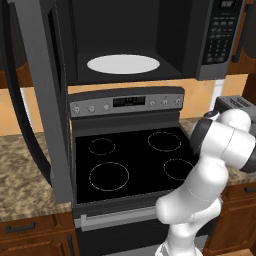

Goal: Open the microwave, place the bowl with waffle inside the microwave, then close the microwave door and turn it on.

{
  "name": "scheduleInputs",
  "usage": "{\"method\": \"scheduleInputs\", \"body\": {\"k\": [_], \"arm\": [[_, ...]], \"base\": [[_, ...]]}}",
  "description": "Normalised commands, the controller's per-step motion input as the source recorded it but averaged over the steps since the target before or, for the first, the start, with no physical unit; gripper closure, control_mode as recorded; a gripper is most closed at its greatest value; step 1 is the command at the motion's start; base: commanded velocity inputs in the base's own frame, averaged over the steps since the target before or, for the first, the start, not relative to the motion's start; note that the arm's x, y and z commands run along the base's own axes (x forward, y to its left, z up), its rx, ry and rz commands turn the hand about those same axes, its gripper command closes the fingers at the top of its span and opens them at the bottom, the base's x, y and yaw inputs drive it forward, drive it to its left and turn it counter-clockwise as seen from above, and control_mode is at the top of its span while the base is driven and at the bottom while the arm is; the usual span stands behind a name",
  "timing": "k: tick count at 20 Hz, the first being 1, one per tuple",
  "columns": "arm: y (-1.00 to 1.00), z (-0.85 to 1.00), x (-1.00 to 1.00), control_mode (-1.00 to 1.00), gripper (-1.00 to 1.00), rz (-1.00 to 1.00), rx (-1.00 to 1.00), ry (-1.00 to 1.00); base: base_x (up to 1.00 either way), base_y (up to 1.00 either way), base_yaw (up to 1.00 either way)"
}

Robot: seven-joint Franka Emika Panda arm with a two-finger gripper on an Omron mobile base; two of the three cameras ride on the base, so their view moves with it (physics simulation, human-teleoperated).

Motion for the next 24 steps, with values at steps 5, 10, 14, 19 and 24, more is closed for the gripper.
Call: {"method": "scheduleInputs", "body": {"k": [5,10,14,19,24], "arm": [[0.00,-0.03,0.06,-1.00,-1.00,0.00,0.00,0.00],[-0.03,-0.07,0.21,-1.00,-1.00,0.00,0.03,0.03],[-0.09,-0.01,0.11,-1.00,1.00,0.00,0.02,0.00],[-0.12,0.00,0.02,-1.00,1.00,0.00,0.00,0.00],[-0.03,0.00,0.00,-1.00,1.00,0.00,0.00,0.00]], "base": [[0.00,0.00,0.00],[0.00,0.00,0.00],[0.00,0.00,0.00],[0.00,0.00,0.00],[0.00,0.00,0.00]]}}
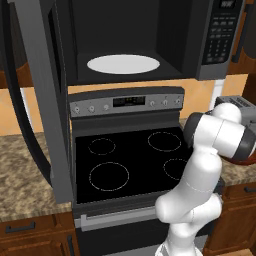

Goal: Open the microwave, place the bowl with waffle inside the microwave, then close the microwave door and turn it on.

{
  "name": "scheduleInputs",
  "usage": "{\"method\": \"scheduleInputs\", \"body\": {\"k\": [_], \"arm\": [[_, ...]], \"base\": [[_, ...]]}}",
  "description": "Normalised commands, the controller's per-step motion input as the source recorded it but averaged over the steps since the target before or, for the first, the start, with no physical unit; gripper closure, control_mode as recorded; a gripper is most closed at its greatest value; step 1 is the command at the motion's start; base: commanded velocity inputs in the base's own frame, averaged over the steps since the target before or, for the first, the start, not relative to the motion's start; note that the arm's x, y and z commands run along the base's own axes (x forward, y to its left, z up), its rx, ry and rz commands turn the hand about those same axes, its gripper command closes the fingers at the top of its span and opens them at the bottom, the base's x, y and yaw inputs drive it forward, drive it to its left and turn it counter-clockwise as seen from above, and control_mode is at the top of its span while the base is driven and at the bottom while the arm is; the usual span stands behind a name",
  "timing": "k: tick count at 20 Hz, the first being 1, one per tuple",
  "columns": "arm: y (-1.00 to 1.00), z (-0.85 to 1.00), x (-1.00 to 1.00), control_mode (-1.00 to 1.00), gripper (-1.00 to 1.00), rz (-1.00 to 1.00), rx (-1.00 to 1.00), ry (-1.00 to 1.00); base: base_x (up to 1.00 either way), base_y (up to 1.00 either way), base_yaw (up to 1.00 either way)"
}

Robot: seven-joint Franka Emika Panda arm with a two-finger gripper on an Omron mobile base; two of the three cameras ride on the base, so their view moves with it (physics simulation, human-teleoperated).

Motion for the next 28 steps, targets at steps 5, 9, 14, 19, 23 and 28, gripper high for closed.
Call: {"method": "scheduleInputs", "body": {"k": [5,9,14,19,23,28], "arm": [[0.00,0.00,-0.01,-1.00,1.00,0.00,0.00,0.00],[0.00,0.00,-0.28,-1.00,1.00,0.11,0.00,-0.13],[0.00,0.06,-0.33,-1.00,1.00,0.18,-0.02,-0.15],[0.00,0.40,-0.38,-1.00,1.00,0.19,-0.03,-0.11],[0.00,0.49,-0.49,-1.00,1.00,0.12,-0.03,-0.04],[-0.04,0.51,-0.37,-1.00,1.00,0.19,-0.14,-0.08]], "base": [[0.00,0.00,0.00],[0.00,0.00,0.00],[0.00,0.00,0.00],[0.00,0.00,0.00],[0.00,0.00,0.00],[0.00,0.00,0.00]]}}
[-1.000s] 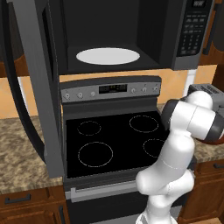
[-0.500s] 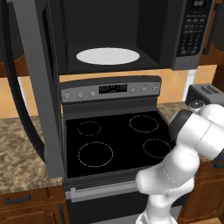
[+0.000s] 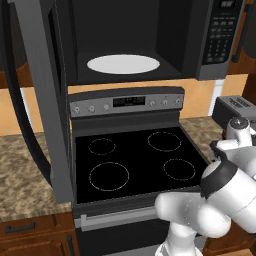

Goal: Open the microwave, place the bowl with waffle inside the microwave, then close the microwave door and turn it on.

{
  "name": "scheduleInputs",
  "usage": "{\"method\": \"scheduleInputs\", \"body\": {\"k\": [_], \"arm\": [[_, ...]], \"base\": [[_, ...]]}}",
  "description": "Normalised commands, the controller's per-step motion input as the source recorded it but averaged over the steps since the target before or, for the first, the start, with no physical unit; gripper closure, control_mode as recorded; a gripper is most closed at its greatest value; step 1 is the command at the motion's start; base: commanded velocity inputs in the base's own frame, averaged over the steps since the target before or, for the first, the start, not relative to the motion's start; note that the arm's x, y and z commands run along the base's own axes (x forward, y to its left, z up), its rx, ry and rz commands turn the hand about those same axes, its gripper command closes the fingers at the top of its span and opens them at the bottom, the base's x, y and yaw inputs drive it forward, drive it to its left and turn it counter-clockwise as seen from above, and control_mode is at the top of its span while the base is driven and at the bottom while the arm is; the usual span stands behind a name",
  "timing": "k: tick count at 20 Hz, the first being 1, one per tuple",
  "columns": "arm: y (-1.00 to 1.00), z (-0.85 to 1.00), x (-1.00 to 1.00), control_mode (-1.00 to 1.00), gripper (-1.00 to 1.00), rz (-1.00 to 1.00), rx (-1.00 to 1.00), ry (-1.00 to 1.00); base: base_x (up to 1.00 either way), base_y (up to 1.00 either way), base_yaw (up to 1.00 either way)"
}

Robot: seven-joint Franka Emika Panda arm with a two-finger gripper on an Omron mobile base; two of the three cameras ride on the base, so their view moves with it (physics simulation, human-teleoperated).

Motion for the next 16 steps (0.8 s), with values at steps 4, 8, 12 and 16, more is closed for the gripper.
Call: {"method": "scheduleInputs", "body": {"k": [4,8,12,16], "arm": [[0.00,0.50,-0.51,-1.00,1.00,0.27,-0.15,-0.04],[0.00,0.52,-0.61,-1.00,1.00,0.31,-0.15,0.00],[0.08,0.64,-0.63,-1.00,1.00,0.40,-0.16,0.00],[0.03,0.73,-0.58,-1.00,1.00,0.38,-0.09,0.00]], "base": [[0.00,0.00,0.00],[0.00,0.00,0.00],[0.00,0.00,0.00],[0.00,0.00,0.00]]}}
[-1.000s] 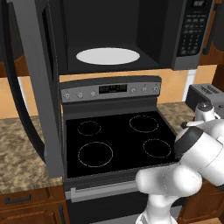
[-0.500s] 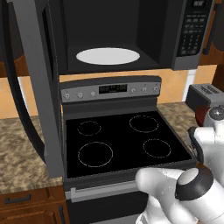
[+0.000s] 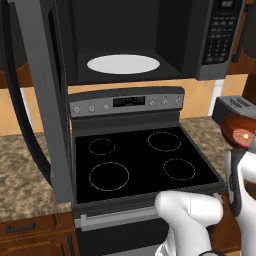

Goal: Open the microwave, place the bowl with waffle inside the microwave, then close the microwave door and turn it on.

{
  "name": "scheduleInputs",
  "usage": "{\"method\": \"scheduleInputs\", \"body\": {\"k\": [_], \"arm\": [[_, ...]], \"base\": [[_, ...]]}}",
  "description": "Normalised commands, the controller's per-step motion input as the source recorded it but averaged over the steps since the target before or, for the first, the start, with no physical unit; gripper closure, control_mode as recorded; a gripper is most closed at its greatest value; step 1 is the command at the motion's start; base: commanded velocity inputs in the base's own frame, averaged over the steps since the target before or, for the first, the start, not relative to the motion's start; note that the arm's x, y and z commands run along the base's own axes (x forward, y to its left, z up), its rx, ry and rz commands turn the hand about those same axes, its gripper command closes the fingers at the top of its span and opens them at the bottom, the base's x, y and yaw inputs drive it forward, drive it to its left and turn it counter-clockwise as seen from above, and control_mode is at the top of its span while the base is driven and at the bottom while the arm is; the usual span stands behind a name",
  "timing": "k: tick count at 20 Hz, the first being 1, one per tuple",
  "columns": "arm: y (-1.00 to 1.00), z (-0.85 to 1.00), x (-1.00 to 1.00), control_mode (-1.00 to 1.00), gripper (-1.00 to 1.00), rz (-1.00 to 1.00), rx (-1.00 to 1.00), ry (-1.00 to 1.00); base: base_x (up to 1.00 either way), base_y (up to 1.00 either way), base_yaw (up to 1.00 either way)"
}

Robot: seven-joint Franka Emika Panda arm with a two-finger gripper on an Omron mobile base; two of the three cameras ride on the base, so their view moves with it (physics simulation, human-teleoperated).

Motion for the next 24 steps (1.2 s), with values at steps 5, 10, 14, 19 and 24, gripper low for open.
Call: {"method": "scheduleInputs", "body": {"k": [5,10,14,19,24], "arm": [[0.27,0.67,-0.45,-1.00,1.00,0.37,-0.15,0.07],[0.16,0.40,-0.55,-1.00,1.00,0.33,-0.04,0.03],[0.22,0.23,-0.43,-1.00,1.00,0.30,0.00,0.00],[0.38,0.47,-0.39,-1.00,1.00,0.27,0.00,0.00],[0.57,0.27,-0.41,-1.00,1.00,0.22,0.00,0.00]], "base": [[0.00,0.00,0.00],[0.00,0.00,0.00],[0.00,0.00,0.00],[0.00,0.00,0.00],[0.00,0.00,0.00]]}}
